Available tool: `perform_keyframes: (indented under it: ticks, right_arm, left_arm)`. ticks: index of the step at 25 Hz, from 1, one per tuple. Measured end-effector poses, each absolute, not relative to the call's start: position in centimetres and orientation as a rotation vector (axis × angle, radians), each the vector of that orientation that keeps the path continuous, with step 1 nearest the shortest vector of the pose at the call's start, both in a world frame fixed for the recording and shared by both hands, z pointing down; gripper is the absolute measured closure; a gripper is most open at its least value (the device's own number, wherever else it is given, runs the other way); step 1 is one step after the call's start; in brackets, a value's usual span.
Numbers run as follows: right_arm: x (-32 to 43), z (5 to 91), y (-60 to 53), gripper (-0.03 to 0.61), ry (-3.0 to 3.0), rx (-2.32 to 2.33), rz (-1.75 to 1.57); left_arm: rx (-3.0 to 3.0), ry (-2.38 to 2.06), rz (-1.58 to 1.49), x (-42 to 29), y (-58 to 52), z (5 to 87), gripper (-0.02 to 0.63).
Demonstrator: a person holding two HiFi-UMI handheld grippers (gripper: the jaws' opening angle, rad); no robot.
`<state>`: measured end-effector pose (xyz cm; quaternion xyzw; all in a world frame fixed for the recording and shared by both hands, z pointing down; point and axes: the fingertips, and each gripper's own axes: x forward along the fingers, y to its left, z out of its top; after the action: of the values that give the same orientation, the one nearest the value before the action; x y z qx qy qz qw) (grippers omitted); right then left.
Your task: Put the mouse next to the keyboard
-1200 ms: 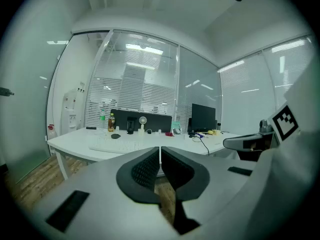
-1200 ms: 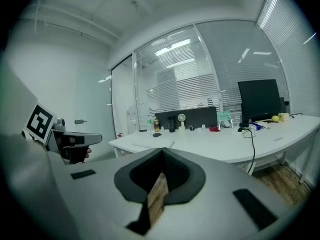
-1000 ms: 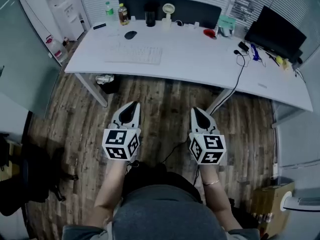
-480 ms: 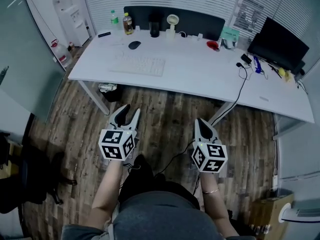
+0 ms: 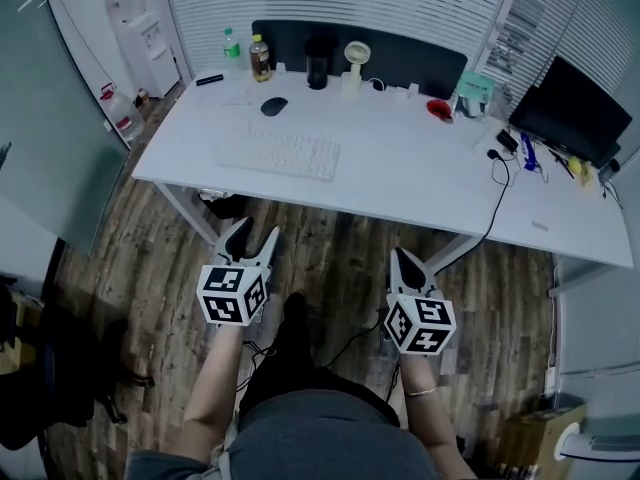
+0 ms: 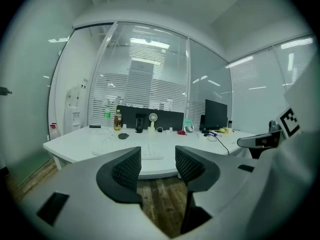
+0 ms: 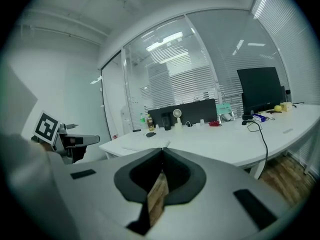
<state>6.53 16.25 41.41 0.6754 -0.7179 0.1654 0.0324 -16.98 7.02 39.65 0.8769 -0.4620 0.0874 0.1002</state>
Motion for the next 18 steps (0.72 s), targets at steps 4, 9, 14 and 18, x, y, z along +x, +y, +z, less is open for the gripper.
perform_keyframes:
  ticks: [4, 9, 14, 18]
  right_arm:
    - [6.4, 41.9, 11.6, 0.574, -2.188, 2.079, 0.539]
    - [6.2, 42.5, 5.3, 0.574, -2.156, 2.087, 0.589]
    - [6.2, 42.8, 0.1, 0.574, -2.120, 2.104, 0.617]
    - [6.1, 42.9, -3.6, 0.574, -2.095, 2.120, 0.633]
  left_arm:
    - [2.582, -1.375, 0.275, -17.5, 1.5, 40.1, 0.399]
    - [2.597, -1.406, 0.318, -18.2, -5.6, 40.1, 0.391]
    - [2.582, -1.408, 0.317, -19.0, -12.0, 40.1, 0.387]
    - [2.574, -1.389, 0.322, -19.4, -16.2, 40.3, 0.385]
